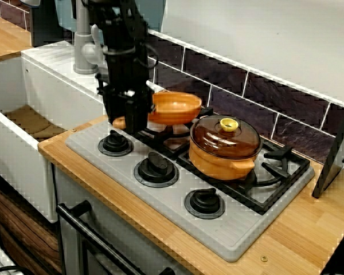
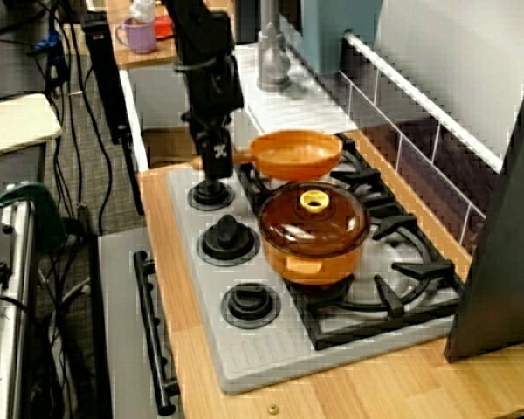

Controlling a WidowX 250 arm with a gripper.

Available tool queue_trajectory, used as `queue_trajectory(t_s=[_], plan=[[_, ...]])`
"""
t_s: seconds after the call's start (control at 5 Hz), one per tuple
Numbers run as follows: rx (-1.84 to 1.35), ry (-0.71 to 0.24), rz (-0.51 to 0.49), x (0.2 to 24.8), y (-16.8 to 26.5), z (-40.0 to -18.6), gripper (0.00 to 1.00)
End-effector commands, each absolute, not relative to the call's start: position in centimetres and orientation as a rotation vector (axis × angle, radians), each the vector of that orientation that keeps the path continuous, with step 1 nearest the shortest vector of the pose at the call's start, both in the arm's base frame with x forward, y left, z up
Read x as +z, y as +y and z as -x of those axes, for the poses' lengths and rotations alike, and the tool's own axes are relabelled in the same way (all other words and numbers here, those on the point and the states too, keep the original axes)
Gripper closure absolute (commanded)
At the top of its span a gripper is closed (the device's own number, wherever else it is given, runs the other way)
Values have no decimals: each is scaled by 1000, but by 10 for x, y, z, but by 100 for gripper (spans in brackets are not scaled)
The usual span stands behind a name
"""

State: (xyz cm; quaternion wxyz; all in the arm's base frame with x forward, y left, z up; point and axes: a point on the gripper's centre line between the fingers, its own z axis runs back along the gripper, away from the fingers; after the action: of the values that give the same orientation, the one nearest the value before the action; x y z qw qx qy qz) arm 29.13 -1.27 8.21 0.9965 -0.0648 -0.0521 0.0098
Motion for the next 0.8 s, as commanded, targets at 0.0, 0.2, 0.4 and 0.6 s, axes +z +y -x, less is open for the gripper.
queue_trajectory(t_s=[0.0,0.2,0.4,0.6], plan=[[-34,-196,138,121,-21,-298,100],[-45,-207,165,133,-18,-298,100],[-38,-219,171,139,-15,-297,100],[-38,-231,160,142,-16,-295,100]])
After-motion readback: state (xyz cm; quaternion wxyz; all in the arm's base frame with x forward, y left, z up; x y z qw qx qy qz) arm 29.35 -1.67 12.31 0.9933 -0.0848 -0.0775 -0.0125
